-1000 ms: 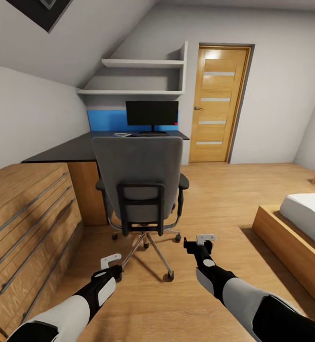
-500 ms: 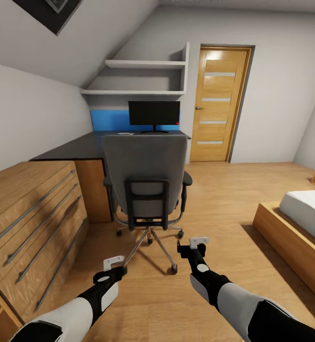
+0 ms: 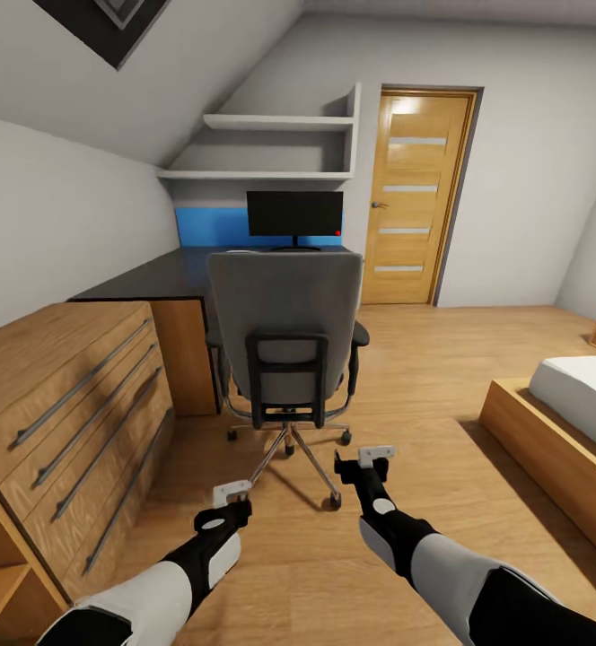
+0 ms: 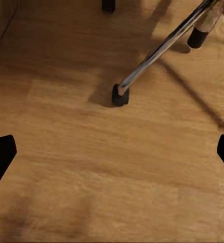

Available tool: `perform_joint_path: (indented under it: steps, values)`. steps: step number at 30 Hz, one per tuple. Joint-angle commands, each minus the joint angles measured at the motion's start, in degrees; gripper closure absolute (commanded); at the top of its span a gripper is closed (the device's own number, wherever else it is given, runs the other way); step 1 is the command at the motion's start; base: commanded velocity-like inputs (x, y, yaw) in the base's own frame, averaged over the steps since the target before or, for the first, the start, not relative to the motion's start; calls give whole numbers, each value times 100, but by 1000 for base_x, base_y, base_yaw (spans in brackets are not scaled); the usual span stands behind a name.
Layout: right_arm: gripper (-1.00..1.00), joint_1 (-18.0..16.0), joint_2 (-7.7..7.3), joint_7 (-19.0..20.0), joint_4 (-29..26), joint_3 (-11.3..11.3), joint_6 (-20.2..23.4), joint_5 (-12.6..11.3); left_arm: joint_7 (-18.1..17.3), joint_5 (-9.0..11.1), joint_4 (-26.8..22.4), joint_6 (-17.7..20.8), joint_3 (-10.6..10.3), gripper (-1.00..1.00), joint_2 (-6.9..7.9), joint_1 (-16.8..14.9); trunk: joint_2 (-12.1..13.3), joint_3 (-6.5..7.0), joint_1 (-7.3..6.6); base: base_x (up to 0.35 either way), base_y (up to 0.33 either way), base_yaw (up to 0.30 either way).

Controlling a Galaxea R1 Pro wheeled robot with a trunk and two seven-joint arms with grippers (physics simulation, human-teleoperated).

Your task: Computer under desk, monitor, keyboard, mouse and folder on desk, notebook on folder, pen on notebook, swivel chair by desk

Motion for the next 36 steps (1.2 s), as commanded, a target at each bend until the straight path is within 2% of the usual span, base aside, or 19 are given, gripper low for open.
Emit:
perform_joint_path:
  steps: [1,2,3,4,8,12,14,17,19,23,36]
  values:
    - [-100,-7,7,-35,-18,44,-4,-34,36,48,-180,36,-57,-100,-31,-3,-2,-6,-1,0,0,0]
    - [-100,-8,9,-36,-33,42,15,-34,46,39,-291,87,-63,-100,-31,-3,-2,-6,-1,0,0,0]
    - [-100,-17,14,-39,-104,38,142,-37,105,-27,-661,330,-76,-100,-31,-3,-2,-6,-1,0,0,0]
    - [-100,-19,15,-38,-142,37,215,-38,128,-60,-787,438,-79,-100,-31,-3,-2,-6,-1,0,0,0]
    - [-100,-44,14,-20,-566,27,853,-49,205,-205,-1588,1255,-83,-100,-31,-3,-2,-6,-1,0,0,0]
    - [-100,-54,7,-16,-852,8,1071,-59,206,-233,-1904,1464,-65,-100,-31,-3,-2,-6,-1,0,0,0]
    - [-100,-55,3,-10,-882,2,1090,-69,187,-234,-1898,1438,-60,-100,-31,-3,-2,-6,-1,0,0,0]
    - [-100,-54,6,-6,-851,11,1069,-73,164,-253,-1634,1131,-80,-100,-31,-3,-2,-6,-1,0,0,0]
    - [-100,-55,2,-11,-799,14,995,-77,152,-258,-1419,551,-142,-100,-31,-3,-2,-6,-1,0,0,0]
    - [-100,-50,-1,-14,-716,16,943,-82,152,-259,-1290,79,-193,-100,-31,-3,-2,-6,-1,0,0,0]
    - [-100,-31,10,16,-598,58,854,-29,145,-258,-1222,-91,-251,-100,-31,-3,-2,-6,-1,130,0,0]
